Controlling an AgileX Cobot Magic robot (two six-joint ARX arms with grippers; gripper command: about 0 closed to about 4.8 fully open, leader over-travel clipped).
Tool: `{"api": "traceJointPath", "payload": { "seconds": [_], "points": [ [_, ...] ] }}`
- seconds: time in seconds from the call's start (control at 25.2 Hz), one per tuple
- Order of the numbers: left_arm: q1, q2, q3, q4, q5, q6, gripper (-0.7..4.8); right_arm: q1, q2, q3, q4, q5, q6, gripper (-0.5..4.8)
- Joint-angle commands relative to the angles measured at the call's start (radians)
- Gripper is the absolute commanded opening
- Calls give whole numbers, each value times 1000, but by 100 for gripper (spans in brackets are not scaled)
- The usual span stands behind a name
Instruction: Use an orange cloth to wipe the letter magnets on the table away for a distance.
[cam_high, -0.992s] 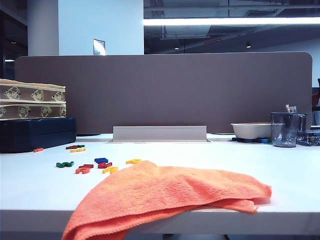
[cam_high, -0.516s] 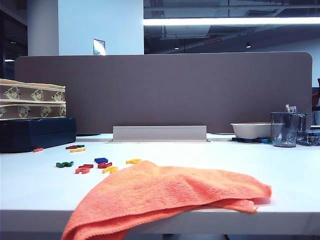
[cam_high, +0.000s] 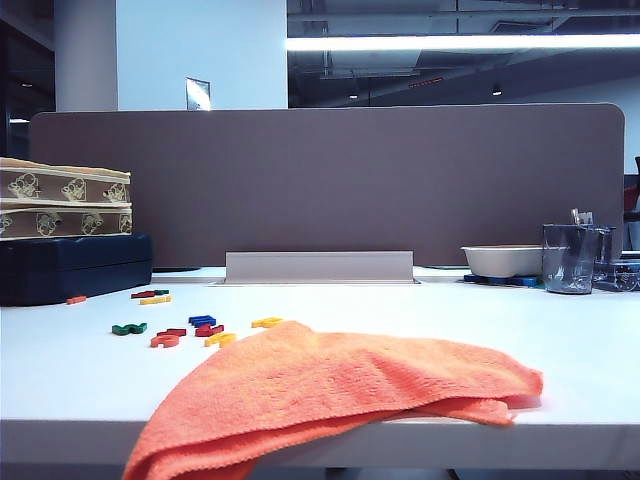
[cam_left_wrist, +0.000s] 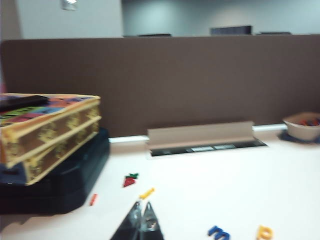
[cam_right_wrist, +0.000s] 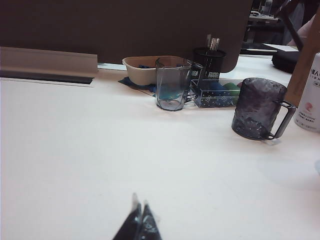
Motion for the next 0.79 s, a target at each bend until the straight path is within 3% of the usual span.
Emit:
{"api": "traceJointPath", "payload": {
  "seconds": [0.04,0.16,0.24,0.28,0.52,0.6,0.79],
  "points": [
    [0,29,28,11,51,15,0,0,-4,-8,16,3,1,-5],
    [0,79,61,14,64,52,6,0,-4,-8,17,3,1,-5],
    [0,116,81,21,66,52,39,0,-4,-8,16,3,1,-5],
    [-1,163,102,23,85,53,62,0,-4,-8,17,4,1,-5],
    [-2,338,151,103,226,52,70,0,-4,-8,17,3,1,-5],
    [-6,382,160,126,262,52,105,0,-4,-8,17,4,1,-5],
    [-89,500,190,146,287,53,117,0,-4,-8,17,4,1,-5]
  ]
}}
